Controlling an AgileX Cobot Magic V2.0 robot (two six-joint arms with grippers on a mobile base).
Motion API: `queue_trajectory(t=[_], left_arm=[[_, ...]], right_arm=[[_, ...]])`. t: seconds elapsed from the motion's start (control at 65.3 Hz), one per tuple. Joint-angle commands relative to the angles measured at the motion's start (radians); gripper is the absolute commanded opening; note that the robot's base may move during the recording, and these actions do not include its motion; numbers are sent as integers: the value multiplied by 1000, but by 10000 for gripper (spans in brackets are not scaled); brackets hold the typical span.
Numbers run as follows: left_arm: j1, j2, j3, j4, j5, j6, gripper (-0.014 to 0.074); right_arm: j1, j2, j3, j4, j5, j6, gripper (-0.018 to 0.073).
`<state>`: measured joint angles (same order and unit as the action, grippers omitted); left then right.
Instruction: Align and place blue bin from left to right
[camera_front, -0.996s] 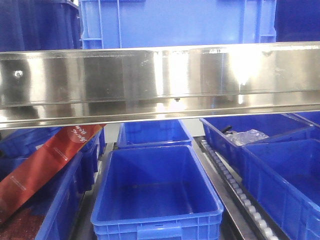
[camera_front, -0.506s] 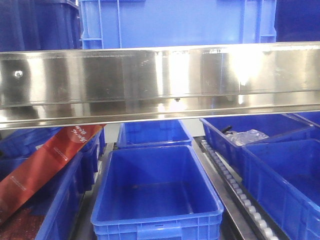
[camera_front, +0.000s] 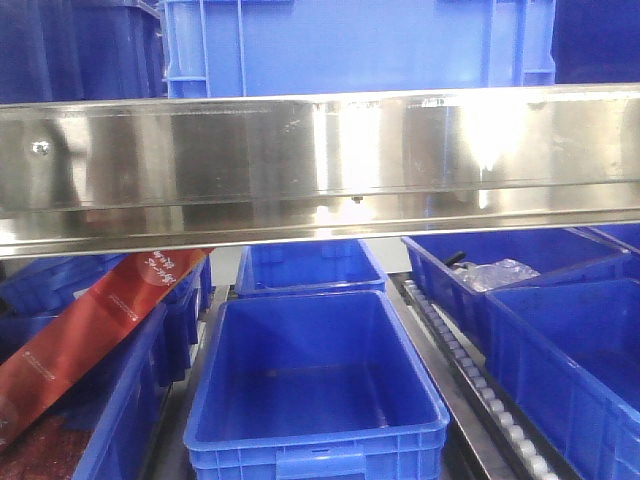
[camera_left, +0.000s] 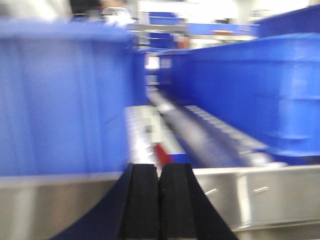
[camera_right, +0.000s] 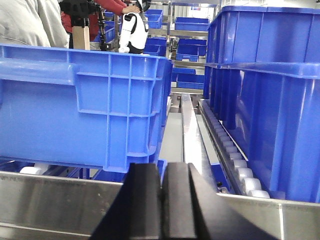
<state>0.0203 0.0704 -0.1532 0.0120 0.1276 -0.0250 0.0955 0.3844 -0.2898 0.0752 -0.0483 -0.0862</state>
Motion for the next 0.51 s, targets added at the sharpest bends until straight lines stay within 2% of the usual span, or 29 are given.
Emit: queue_trajectory(t=[0.0,0.061,0.169,0.214,0.49], left_arm=[[66,-66,62,-12,-20,7,-111],[98,-70,109,-12,-29,7,-111],[109,-70,153,-12,-109,7,-111],[106,-70,153,-12,-69,7,-111],[107,-70,153,-12,-72,7,-111]], right_arm=[[-4,-5,1,-3,-32,-11,-70],[-4,-5,1,-3,-32,-11,-70],[-4,-7,1,-3,-32,-11,-70],[-4,-6,1,-3,-34,-11,-70],[-4,-6,1,-3,-34,-11,-70]])
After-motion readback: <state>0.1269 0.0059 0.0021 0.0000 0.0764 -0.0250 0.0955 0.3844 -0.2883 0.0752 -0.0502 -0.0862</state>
